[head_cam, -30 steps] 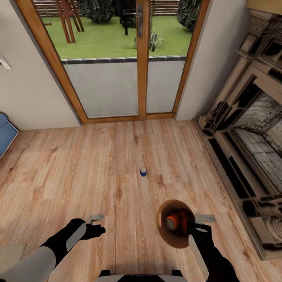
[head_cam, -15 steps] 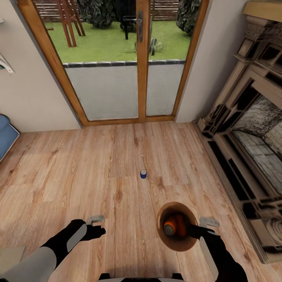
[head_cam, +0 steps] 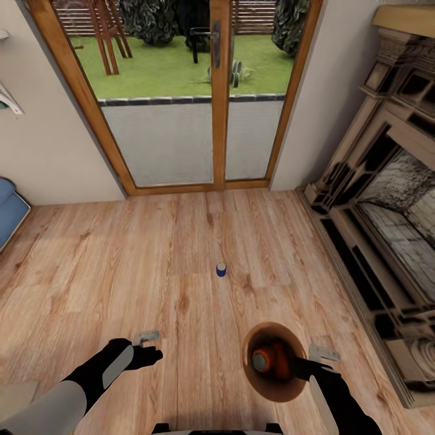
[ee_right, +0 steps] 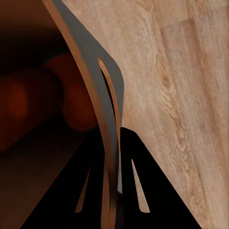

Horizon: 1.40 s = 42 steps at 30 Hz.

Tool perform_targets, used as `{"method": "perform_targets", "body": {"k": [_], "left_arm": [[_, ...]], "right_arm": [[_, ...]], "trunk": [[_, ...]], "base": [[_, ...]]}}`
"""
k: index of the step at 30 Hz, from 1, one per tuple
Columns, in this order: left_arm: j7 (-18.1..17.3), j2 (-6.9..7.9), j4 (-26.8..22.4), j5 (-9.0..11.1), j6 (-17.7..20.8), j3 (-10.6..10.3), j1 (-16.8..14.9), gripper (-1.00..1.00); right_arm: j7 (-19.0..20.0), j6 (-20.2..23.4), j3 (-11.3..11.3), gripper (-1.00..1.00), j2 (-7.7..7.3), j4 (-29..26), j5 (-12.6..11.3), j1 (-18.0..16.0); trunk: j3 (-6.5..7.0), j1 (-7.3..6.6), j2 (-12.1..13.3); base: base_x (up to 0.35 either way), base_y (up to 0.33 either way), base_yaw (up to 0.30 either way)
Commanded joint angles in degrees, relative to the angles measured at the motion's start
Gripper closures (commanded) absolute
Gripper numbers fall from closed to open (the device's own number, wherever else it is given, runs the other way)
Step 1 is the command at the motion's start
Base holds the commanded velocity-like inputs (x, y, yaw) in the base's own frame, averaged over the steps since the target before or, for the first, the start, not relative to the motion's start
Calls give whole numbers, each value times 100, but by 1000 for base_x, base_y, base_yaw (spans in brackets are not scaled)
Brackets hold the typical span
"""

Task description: Put the three can of soda from the living room inside the tash can in the kitchen.

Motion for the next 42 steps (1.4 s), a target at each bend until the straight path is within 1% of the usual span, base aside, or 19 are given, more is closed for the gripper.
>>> {"method": "perform_targets", "body": {"k": [1,8,20,42], "left_arm": [[-2,0,-2,0,-4,0,0,-100],[3,-13,-5,0,-14,0,0,-100],[2,-17,-6,0,-42,0,0,-100],[-23,-17,0,0,-54,0,0,-100]], "right_arm": [[40,-9,6,100,7,-1,-3,0],[46,-18,13,100,0,1,26,1],[49,-21,-25,100,-18,7,-29,1],[65,-20,-37,100,-21,8,-46,1]], "trunk": [[9,0,0],[71,0,0],[182,0,0],[386,0,0]], "base": [[0,0,0],[0,0,0],[0,0,0],[0,0,0]]}}
